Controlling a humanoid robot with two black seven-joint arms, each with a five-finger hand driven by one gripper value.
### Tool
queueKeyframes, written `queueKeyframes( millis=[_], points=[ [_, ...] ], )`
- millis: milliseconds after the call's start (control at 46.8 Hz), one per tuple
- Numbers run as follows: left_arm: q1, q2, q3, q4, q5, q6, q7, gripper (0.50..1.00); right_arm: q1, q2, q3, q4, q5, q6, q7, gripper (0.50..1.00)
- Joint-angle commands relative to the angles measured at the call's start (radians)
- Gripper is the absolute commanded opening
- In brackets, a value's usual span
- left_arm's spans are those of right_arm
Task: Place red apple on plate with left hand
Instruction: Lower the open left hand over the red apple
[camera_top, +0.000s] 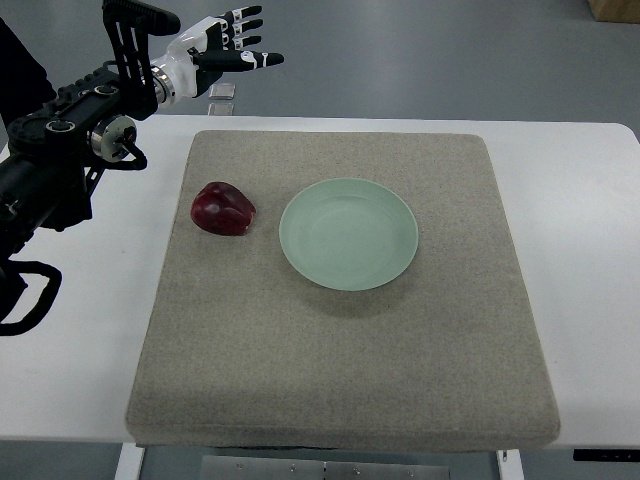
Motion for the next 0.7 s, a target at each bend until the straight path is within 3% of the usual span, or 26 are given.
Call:
queueKeyframes(
  millis=[0,107,278,449,683],
  points=[
    [-0.026,0.014,0.016,-0.009,0.096,-0.034,0.0,0.996,0.0,0.0,0.0,0.0,0.0,0.0,0.0,0.964],
    [-0.046,0.069,0.068,-0.071,0.157,-0.092,-0.002,0.996,0.0,0.0,0.0,0.0,0.0,0.0,0.0,0.964],
    [-0.078,0.204,0.169,-0.271,0.188,-0.154,-0.003,0.996,0.0,0.0,0.0,0.0,0.0,0.0,0.0,0.964],
    [-0.083,0.32,0.257,-0.486,0.35,-0.155,-0.003,0.996,0.0,0.0,0.0,0.0,0.0,0.0,0.0,0.964],
    [-0.083,0.402,0.262,-0.664,0.556,-0.16,-0.003,0.996,0.0,0.0,0.0,0.0,0.0,0.0,0.0,0.964]
  ],
)
